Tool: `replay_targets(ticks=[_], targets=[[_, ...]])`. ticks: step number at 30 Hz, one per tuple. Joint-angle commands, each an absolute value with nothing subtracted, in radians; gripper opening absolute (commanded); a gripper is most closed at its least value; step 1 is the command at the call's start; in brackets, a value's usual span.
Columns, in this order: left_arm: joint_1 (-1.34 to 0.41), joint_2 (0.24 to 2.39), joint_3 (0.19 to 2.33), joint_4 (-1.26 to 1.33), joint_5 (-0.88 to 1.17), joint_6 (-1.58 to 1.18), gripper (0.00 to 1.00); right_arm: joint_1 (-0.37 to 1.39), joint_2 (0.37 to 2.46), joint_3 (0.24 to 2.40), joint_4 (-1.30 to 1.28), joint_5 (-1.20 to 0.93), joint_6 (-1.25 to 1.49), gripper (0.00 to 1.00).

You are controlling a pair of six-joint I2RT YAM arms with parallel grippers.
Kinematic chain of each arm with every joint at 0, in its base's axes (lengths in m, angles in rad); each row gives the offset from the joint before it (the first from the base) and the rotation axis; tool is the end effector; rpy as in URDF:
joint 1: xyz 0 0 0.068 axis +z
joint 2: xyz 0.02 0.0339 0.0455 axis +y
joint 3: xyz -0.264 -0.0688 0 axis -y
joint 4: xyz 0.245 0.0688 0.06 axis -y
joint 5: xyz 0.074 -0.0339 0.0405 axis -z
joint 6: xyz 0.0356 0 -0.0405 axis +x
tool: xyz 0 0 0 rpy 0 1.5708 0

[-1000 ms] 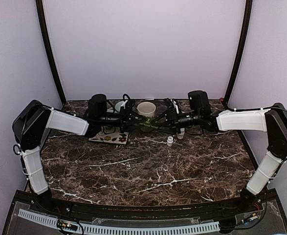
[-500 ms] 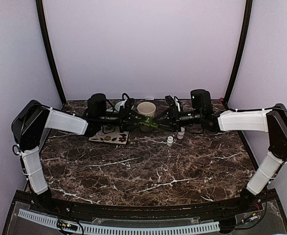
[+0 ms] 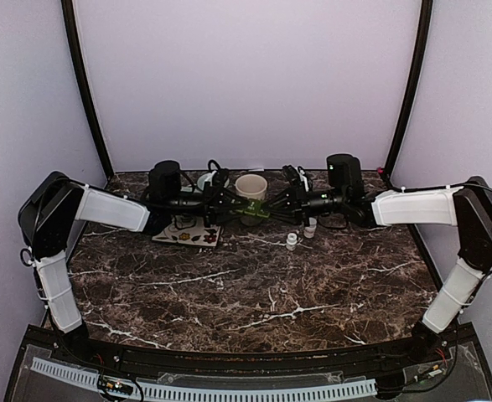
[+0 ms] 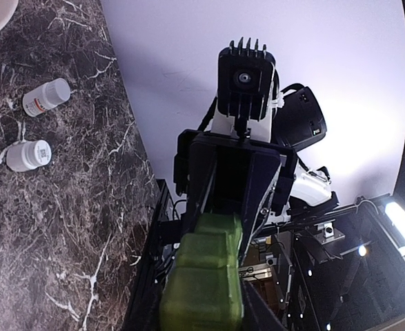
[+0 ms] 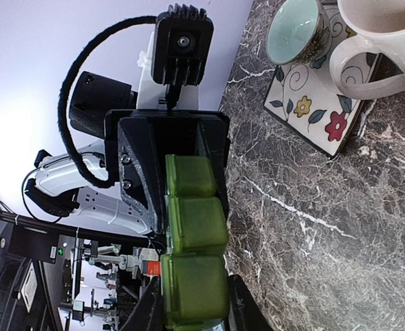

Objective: Sort the pills into containers
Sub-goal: Pass from the left arm to the right

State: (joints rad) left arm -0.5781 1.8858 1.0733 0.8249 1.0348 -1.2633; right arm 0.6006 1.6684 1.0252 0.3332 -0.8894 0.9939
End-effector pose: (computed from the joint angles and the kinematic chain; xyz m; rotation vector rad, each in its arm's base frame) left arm 0.3233 -0.2475 0.2290 0.3739 2.0528 -2.0799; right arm 0.2893 0.2317 0.2479 -0.3098 2.2306 1.8186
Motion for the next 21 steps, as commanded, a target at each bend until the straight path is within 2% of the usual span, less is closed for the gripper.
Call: replay_targets(ticks=[1, 6, 12, 18, 21], targets=[[-0.564, 1.819, 1.036, 0.858, 1.023, -1.266, 0.40, 0.592, 1.671, 1.002, 0.450, -0.913, 1.050, 0.06], [-0.552, 1.794, 1.004, 0.871, 1.006, -1.253, 0.49, 0.582, 1.669, 0.987, 0.495, -0.921, 1.096, 0.06], [-0.540, 1.758, 0.972, 0.861, 0.962, -1.229, 0.55, 0.578, 1.666, 0.985, 0.472, -0.906, 1.089, 0.06], [-0.542, 1.641, 0.980, 0.630, 0.819, -1.020, 0.56, 0.576, 1.655, 1.004, 0.402, -0.857, 1.052, 0.06], [-0.555, 1.561, 0.990, 0.487, 0.720, -0.905, 0.50, 0.577, 1.648, 1.023, 0.360, -0.824, 1.027, 0.06]])
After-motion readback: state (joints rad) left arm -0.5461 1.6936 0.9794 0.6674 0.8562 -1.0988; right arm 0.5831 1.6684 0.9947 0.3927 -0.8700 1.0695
